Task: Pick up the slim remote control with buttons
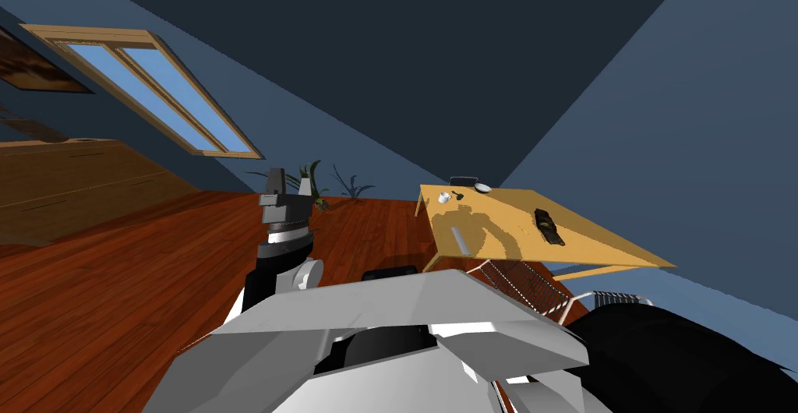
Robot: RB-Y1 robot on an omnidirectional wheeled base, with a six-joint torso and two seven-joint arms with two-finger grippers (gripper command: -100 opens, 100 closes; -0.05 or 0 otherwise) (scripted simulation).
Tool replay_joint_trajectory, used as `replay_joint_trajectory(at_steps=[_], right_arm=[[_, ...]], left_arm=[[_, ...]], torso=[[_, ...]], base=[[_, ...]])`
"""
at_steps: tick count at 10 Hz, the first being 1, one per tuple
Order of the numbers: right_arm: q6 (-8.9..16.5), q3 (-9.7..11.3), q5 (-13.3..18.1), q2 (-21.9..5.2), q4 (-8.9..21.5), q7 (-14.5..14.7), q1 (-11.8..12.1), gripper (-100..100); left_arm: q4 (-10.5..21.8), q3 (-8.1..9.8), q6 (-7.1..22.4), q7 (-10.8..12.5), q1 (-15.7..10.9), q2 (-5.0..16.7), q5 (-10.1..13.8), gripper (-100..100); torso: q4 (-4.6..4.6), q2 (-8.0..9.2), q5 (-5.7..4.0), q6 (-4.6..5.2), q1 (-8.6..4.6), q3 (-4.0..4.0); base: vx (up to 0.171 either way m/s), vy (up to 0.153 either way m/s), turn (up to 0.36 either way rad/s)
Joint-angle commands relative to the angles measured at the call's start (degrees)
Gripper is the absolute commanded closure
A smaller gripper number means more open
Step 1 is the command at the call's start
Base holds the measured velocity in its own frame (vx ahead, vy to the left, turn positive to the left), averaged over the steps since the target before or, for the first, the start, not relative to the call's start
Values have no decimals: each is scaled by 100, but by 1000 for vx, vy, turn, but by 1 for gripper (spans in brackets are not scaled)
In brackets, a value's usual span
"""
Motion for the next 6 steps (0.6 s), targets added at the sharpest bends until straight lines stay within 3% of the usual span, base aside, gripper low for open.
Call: replay_joint_trajectory(at_steps=[1,6], right_arm=[[-60,67,0,-91,272,29,29,-100],[-40,480,6,-578,1011,186,107,-100]], left_arm=[[0,0,0,0,0,0,0,0],[0,0,0,0,0,0,0,0]], torso=[[0,0,0,0,0,0],[-2,-5,-3,1,-8,-4]], base=[[120,35,13],[134,20,19]])
